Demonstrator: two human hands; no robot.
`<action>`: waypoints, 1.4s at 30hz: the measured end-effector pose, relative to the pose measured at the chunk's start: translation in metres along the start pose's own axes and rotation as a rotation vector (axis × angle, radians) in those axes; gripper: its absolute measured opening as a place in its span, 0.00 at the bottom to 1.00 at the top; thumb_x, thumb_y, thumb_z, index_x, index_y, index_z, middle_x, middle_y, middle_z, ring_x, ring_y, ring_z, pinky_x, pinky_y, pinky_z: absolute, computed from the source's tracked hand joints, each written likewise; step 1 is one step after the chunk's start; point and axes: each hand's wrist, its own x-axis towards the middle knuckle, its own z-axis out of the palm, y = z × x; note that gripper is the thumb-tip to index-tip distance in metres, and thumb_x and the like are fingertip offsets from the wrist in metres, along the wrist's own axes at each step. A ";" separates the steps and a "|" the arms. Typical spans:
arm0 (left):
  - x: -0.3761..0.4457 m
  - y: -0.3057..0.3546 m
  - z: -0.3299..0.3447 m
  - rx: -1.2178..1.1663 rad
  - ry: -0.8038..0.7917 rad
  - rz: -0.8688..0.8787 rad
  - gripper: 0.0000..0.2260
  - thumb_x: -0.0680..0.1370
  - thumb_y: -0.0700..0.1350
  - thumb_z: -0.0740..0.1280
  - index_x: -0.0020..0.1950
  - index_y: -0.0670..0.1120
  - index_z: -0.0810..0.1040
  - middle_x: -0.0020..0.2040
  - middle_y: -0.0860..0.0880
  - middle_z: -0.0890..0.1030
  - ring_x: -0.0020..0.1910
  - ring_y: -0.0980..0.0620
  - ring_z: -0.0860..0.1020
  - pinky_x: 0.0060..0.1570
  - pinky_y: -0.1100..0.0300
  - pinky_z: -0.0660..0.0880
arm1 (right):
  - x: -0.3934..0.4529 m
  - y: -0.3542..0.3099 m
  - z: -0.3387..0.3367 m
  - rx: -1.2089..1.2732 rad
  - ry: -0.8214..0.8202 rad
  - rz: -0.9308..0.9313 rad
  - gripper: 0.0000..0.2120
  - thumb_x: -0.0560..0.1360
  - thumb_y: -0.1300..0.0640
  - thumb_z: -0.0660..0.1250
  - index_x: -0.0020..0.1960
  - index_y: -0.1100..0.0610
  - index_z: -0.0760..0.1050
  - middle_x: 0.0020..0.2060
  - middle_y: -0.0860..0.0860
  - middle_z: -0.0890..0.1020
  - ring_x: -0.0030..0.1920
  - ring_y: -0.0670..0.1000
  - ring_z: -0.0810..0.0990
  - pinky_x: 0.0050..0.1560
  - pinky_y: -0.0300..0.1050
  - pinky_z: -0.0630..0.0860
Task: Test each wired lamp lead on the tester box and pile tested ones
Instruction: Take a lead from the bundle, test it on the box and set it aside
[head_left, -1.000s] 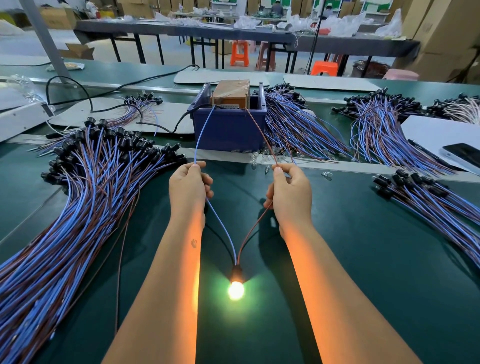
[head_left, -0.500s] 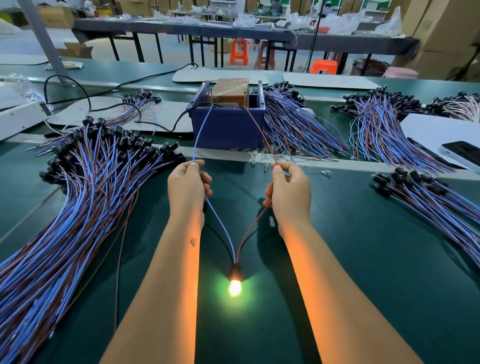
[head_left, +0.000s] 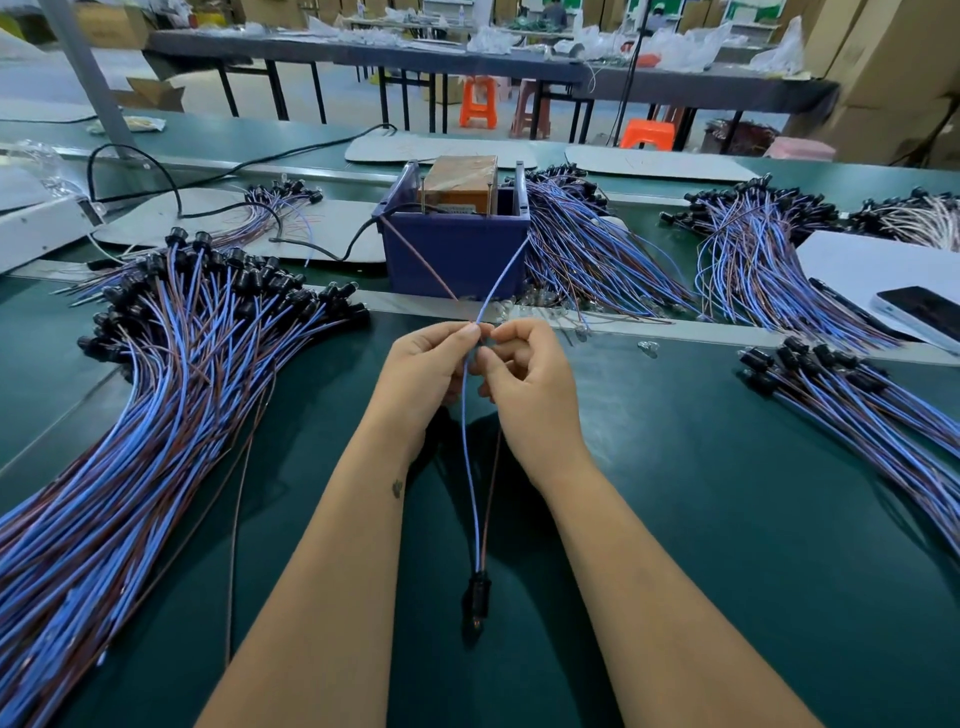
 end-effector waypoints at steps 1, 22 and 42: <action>-0.001 0.000 0.000 -0.005 -0.005 -0.003 0.10 0.80 0.46 0.66 0.44 0.52 0.87 0.34 0.52 0.80 0.32 0.56 0.75 0.37 0.61 0.70 | 0.000 0.000 -0.001 0.001 -0.007 0.007 0.07 0.77 0.67 0.66 0.47 0.56 0.73 0.42 0.62 0.81 0.42 0.61 0.80 0.46 0.54 0.78; 0.006 -0.009 -0.009 -0.151 0.241 0.076 0.05 0.79 0.40 0.69 0.43 0.44 0.76 0.31 0.51 0.82 0.31 0.56 0.80 0.35 0.65 0.77 | 0.008 0.008 -0.017 0.371 -0.066 0.215 0.13 0.84 0.53 0.56 0.52 0.52 0.79 0.37 0.49 0.81 0.34 0.47 0.77 0.38 0.39 0.73; -0.063 -0.025 0.106 0.445 -0.207 0.398 0.02 0.69 0.44 0.67 0.37 0.47 0.76 0.32 0.52 0.80 0.32 0.52 0.76 0.38 0.53 0.75 | 0.012 0.014 -0.114 -0.257 0.178 0.198 0.14 0.81 0.56 0.59 0.37 0.52 0.71 0.21 0.42 0.70 0.30 0.46 0.67 0.38 0.45 0.64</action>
